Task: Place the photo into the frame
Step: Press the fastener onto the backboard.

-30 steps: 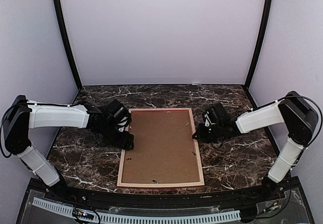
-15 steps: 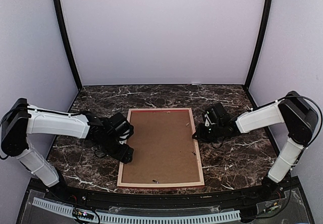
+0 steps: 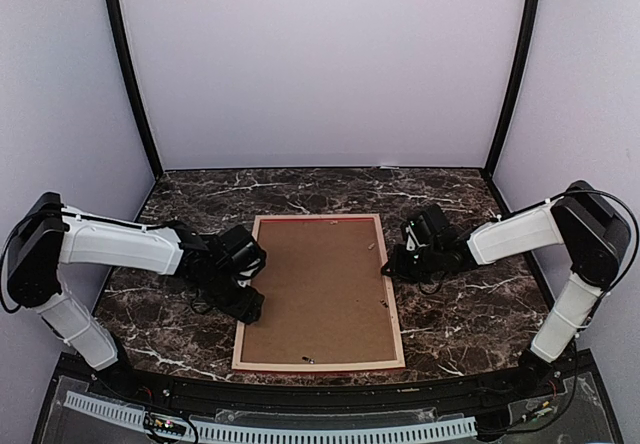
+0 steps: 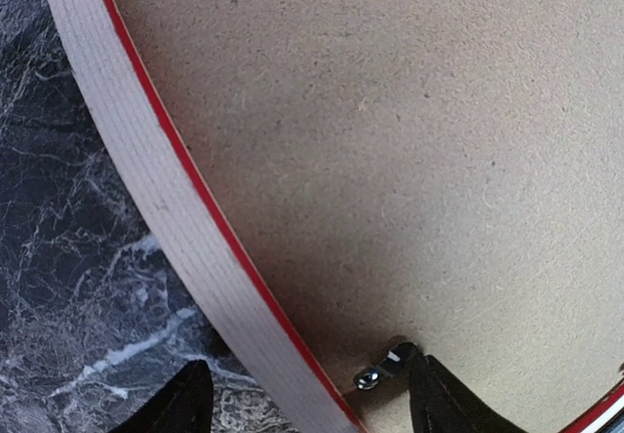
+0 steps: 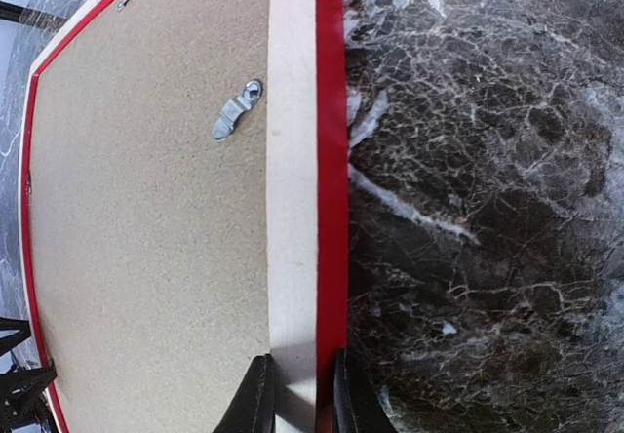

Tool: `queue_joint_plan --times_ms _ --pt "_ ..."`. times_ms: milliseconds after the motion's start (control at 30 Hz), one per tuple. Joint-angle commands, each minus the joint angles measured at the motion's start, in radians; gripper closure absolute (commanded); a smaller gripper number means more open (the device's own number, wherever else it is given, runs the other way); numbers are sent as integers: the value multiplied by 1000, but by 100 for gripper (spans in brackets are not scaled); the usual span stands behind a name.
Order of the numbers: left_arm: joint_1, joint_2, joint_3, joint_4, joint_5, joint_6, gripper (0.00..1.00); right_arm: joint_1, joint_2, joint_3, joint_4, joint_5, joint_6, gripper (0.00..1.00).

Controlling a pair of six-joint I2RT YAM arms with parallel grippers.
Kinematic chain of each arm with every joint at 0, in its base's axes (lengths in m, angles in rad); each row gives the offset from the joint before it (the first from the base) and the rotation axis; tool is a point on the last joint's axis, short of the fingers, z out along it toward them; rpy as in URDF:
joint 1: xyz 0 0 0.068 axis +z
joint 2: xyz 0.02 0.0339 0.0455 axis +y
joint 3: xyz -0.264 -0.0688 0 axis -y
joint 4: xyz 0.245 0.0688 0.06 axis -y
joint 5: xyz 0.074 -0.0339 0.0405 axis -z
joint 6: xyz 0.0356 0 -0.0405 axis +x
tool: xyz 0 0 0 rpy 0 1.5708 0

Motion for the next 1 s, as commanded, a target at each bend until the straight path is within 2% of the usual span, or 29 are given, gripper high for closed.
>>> queue_joint_plan --times_ms 0,200,367,533,967 --pt "-6 27 23 -6 -33 1 33 -17 25 -32 -23 17 45 95" --pt "-5 55 30 17 -36 -19 43 -17 30 -29 -22 15 44 95" --pt "-5 83 31 16 -39 -97 49 -17 37 -26 -19 8 43 95" --pt "-5 83 25 3 -19 -151 58 -17 39 -26 -19 8 39 95" --pt "-5 56 -20 -3 50 -217 68 -17 54 -42 5 0 44 95"
